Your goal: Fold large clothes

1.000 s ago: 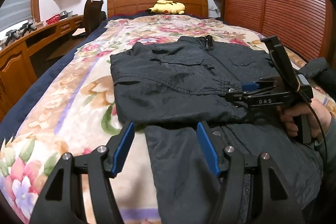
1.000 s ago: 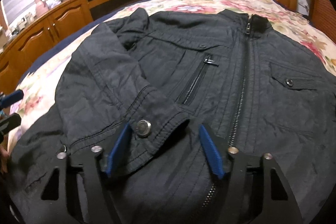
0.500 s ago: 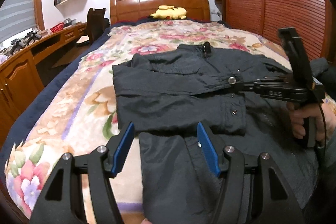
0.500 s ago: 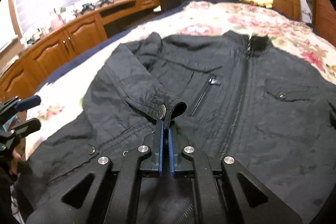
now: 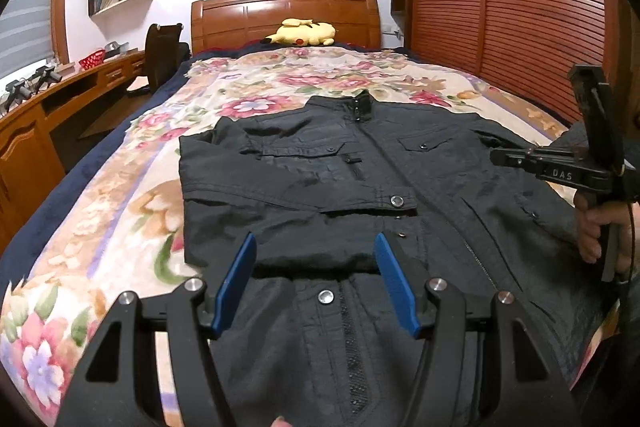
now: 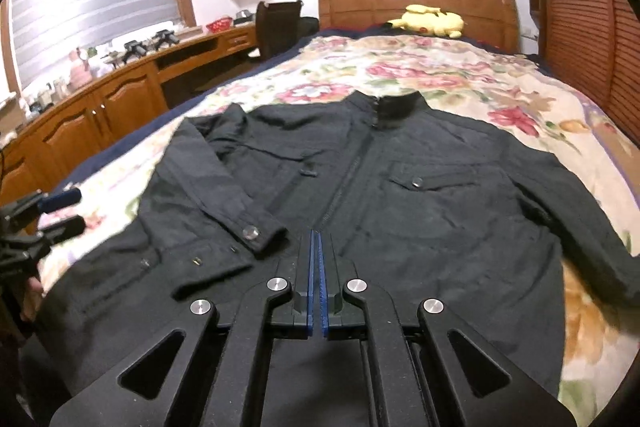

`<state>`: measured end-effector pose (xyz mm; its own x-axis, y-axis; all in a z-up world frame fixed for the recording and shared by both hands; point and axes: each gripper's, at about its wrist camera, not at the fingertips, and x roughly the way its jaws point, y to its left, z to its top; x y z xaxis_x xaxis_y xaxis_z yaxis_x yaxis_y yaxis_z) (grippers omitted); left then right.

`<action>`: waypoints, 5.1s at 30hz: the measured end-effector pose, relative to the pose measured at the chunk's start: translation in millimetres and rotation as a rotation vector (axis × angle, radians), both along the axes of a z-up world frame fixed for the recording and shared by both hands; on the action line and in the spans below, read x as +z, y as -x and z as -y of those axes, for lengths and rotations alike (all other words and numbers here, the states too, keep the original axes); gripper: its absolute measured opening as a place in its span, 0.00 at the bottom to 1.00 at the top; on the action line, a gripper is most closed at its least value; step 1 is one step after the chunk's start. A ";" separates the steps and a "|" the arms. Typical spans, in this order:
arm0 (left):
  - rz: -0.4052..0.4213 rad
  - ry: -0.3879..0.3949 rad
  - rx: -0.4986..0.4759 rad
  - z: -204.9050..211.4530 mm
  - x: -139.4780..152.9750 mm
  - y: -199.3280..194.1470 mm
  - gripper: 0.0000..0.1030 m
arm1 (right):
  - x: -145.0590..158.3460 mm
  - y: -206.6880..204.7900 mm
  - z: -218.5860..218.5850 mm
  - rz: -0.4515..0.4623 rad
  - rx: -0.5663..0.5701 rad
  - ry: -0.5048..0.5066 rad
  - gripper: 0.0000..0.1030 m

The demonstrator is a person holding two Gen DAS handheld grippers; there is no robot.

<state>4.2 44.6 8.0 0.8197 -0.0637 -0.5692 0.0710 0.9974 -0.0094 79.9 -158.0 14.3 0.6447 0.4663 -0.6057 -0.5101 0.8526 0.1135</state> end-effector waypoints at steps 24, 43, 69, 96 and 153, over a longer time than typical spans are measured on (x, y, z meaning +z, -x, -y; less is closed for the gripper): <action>-0.006 -0.010 0.012 -15.8 -5.2 16.9 0.60 | -71.7 -71.7 -97.8 -0.221 0.147 0.048 0.34; 0.029 0.009 -0.023 8.1 8.6 9.9 0.60 | 2.1 -16.5 -8.1 -0.006 0.042 -0.037 0.06; 0.051 0.042 -0.095 63.9 8.6 -55.0 0.60 | 0.3 -20.3 91.9 0.041 -0.235 0.081 0.06; 0.062 0.088 -0.220 104.7 -2.6 -54.0 0.63 | 6.0 13.2 113.2 0.077 -0.322 0.089 0.61; 0.052 0.053 -0.294 119.9 -6.8 -46.6 0.67 | 38.6 -41.3 342.9 -0.168 -0.778 0.506 0.13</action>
<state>50.7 -75.4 1.2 0.7894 -0.3314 -0.5168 0.3585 0.9322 -0.0500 121.2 -500.9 53.0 0.5501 -0.4020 -0.7320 0.2127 0.9151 -0.3427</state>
